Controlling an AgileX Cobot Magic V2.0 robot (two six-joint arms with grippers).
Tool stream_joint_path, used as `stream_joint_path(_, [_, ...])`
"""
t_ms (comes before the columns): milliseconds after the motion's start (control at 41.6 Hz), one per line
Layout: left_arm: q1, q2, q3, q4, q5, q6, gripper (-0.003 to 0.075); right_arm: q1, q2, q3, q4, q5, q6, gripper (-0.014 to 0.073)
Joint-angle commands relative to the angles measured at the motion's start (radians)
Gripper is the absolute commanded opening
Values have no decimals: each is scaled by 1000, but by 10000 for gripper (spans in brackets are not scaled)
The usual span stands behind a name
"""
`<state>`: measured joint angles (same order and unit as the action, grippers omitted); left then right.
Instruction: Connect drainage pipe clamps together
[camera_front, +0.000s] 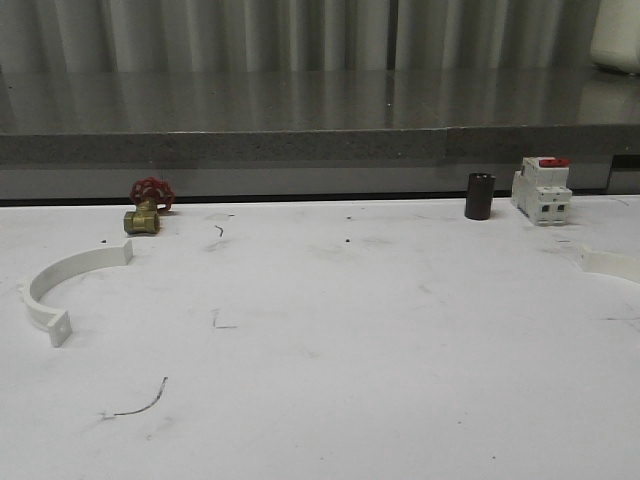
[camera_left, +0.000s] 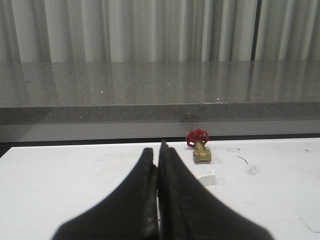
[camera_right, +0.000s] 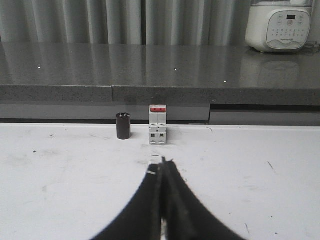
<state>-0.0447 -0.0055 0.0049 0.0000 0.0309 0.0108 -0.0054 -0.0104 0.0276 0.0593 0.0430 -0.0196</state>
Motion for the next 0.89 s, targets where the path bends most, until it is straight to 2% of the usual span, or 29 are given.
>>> stream_joint_path(0, [1,-9,23,0,-86,-11,-20,-7,-16,-4,-8,-86,-1,-118])
stream_joint_path(865, [1,-9,21,0,-97,-11,-20,-7,-16,-9,0,-115,-1,-118])
